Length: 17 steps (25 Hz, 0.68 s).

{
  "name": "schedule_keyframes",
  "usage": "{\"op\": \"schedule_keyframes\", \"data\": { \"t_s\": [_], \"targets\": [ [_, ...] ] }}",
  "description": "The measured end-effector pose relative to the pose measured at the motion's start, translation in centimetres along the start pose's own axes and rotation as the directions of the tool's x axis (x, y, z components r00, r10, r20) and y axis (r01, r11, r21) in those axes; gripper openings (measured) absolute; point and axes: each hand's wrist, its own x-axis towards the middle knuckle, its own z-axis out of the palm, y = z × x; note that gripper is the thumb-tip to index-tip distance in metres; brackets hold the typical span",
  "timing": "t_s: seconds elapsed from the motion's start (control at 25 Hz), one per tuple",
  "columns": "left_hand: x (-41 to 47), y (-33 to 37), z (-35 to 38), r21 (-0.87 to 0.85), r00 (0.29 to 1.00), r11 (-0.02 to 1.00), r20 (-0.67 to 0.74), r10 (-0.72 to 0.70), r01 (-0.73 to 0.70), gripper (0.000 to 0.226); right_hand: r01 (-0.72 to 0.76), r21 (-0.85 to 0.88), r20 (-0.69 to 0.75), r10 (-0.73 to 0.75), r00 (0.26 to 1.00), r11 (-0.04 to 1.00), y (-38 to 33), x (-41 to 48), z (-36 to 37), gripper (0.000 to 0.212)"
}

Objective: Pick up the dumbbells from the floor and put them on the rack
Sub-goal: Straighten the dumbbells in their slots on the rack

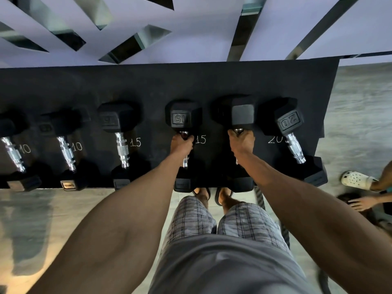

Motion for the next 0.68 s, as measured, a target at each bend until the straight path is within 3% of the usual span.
{"op": "schedule_keyframes", "data": {
  "t_s": [0.16, 0.32, 0.68],
  "targets": [
    [-0.1, 0.2, 0.4, 0.006, 0.999, 1.0, -0.021, -0.031, 0.031, 0.022, -0.027, -0.029, 0.018, 0.028, 0.999, 0.999, 0.2, 0.3, 0.1, 0.024],
    [-0.1, 0.4, 0.7, 0.024, 0.998, 0.998, -0.014, -0.058, 0.058, 0.032, -0.049, -0.024, 0.032, 0.05, 0.998, 0.999, 0.5, 0.8, 0.4, 0.034],
    [-0.8, 1.0, 3.4, 0.057, 0.998, 0.998, 0.036, -0.042, 0.04, 0.038, -0.024, -0.026, 0.061, 0.026, 0.998, 0.999, 1.1, 1.4, 0.5, 0.031]
  ]
}}
